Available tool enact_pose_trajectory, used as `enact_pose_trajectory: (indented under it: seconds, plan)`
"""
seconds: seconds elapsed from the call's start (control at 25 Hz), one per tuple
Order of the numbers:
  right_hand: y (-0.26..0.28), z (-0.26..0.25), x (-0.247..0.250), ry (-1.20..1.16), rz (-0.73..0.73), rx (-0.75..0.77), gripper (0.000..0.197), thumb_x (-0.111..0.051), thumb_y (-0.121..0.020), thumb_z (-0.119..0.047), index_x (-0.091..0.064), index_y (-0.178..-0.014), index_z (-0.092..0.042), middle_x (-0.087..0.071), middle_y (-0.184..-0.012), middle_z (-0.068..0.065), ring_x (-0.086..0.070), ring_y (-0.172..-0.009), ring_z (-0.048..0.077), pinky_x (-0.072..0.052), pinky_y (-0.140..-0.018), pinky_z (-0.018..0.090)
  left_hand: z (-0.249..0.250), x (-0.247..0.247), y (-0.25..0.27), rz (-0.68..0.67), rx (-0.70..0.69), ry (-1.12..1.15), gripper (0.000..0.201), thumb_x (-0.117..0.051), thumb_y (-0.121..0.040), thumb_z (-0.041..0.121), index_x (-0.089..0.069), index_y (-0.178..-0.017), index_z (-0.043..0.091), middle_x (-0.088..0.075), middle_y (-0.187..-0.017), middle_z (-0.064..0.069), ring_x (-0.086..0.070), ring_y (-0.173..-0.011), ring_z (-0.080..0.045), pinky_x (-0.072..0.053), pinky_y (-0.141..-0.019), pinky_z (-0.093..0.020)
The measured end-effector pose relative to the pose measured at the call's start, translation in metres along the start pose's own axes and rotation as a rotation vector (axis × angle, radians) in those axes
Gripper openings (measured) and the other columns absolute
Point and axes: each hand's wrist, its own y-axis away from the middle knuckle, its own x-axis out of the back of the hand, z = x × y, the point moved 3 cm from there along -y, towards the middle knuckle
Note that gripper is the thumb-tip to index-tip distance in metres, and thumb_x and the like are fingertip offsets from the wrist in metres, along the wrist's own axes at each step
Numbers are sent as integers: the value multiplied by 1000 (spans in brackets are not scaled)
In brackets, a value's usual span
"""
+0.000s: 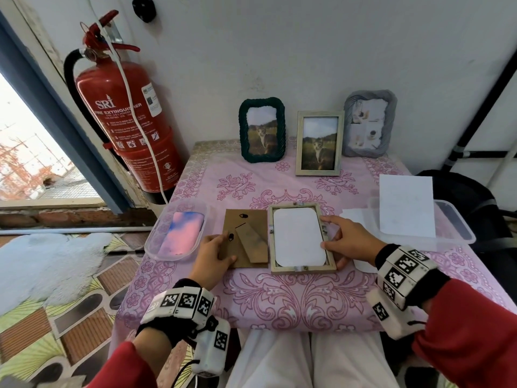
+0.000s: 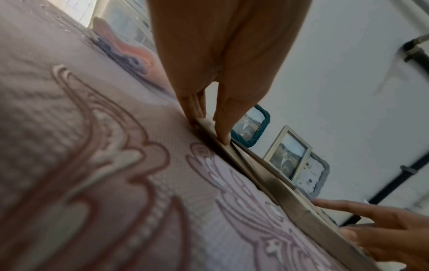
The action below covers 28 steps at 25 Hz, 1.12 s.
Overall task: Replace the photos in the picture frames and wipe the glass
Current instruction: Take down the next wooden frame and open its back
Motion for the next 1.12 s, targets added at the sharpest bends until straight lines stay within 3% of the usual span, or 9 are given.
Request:
enact_pose_trajectory:
  seconds: [0.12,0.28,0.36,0.48,0.64,0.88,1.12]
  plan:
    - [0,1,0,-5,-4,8,69,-62,-84,-3,-31,-144,-20,-44,-76,-6,-61,-47,16,-59,-57,38,11,-4,1,-30,-69,-180,64,-62,-82,0,-37,-140,8,-30,-143,-11,-32,-134,-24,-25,-113,-26]
    - [-1,0,0,-5,-13,13,68,-61,-85,-3,-30,-144,-19,-45,-75,-5,-60,-46,15,-59,-56,37,41,-12,-4,-37,-219,-149,56,-62,-87,15,-41,-138,12,-45,-138,-5,-43,-127,-17,-31,-100,-17]
    - [-1,0,0,3,-18,19,67,-60,-85,-2,-31,-143,-19,-43,-74,-5,-60,-47,16,-59,-56,38,58,-20,-13,-104,-295,-196,61,-65,-85,28,-40,-139,14,-46,-139,-1,-42,-129,-17,-31,-104,-21]
    - [-3,0,0,9,-18,21,66,-61,-85,-3,-31,-143,-18,-42,-74,-6,-59,-49,16,-59,-58,40,78,-38,-30,-227,-369,-395,75,-66,-79,47,-35,-141,20,-42,-143,-1,-36,-134,-20,-31,-111,-37]
    - [-4,2,0,21,-26,20,66,-60,-86,-5,-31,-143,-20,-43,-75,-6,-59,-45,13,-58,-52,33,86,-53,-51,-267,-297,-680,92,-62,-73,63,-24,-145,19,-22,-153,-5,-19,-142,-25,-19,-116,-45]
    - [-5,5,0,8,-32,35,64,-59,-87,-4,-32,-142,-21,-47,-74,-1,-57,-37,6,-55,-44,26,85,-55,-64,-250,-192,-733,80,-58,-76,64,-33,-140,23,-36,-138,-10,-31,-130,-31,-23,-110,-42]
    - [-4,6,0,-41,-36,31,63,-59,-87,-3,-32,-141,-20,-51,-73,2,-57,-35,5,-53,-41,23,87,-61,-65,-184,-151,-619,72,-60,-76,61,-41,-133,20,-36,-133,-9,-34,-127,-29,-22,-108,-42]
